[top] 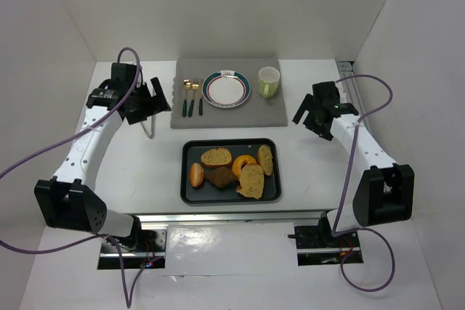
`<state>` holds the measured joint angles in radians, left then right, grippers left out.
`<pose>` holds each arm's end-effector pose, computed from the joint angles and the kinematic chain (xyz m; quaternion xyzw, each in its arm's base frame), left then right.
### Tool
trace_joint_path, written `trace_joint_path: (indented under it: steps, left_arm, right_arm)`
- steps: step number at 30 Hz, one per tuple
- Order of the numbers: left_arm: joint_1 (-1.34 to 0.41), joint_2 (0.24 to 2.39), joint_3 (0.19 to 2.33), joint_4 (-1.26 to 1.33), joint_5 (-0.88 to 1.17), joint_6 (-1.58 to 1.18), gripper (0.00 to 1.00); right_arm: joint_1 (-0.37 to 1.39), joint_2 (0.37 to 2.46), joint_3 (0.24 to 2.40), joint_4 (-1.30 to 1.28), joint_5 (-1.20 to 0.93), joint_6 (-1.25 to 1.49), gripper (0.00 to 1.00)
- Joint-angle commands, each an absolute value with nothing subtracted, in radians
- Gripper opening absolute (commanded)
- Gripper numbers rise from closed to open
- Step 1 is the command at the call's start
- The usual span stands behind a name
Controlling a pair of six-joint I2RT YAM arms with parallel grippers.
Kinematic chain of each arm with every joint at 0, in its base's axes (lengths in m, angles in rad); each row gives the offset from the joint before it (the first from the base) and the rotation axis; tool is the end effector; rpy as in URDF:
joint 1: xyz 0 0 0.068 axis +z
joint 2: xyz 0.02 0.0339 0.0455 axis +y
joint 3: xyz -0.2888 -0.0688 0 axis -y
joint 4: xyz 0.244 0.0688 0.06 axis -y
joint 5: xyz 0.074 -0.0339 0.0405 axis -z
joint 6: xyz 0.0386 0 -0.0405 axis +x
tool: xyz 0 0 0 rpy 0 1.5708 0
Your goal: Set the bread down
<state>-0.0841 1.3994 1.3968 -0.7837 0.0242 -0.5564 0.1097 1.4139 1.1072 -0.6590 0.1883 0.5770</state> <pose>0.2933 -0.0257 0.3777 -0.2117 0.8994 -0.1309 0.3593 0.2883 0.0245 0.2902 0.2473 0.9180 0.0154 0.3095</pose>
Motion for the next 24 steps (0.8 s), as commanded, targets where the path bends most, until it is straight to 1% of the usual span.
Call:
trace_joint_path:
  steps: [1, 8, 9, 12, 19, 24]
  left_arm:
    - [-0.081, 1.440, 1.410, -0.778, -0.008, -0.557, 1.00]
    - [-0.081, 1.523, 1.430, -0.796, -0.015, -0.557, 1.00]
    - [-0.081, 1.523, 1.430, -0.796, -0.049, -0.557, 1.00]
    - [-0.081, 1.566, 1.430, -0.796, -0.058, -0.566, 1.00]
    - [-0.081, 1.676, 1.420, -0.796, -0.192, -0.612, 1.00]
    - [-0.081, 1.756, 1.457, -0.799, -0.190, -0.632, 1.00]
  right_arm:
    - [0.103, 1.365, 1.085, -0.614, 0.219, 0.571, 1.00]
    - [0.103, 1.353, 1.072, -0.626, 0.207, 0.571, 1.00]
    - [0.103, 1.353, 1.063, -0.612, 0.175, 0.560, 1.00]
    - [0.103, 1.353, 1.052, -0.591, 0.143, 0.551, 1.00]
    - [0.094, 1.344, 1.052, -0.569, 0.143, 0.532, 1.00]
    - [0.094, 1.364, 1.054, -0.569, 0.124, 0.522, 1.00]
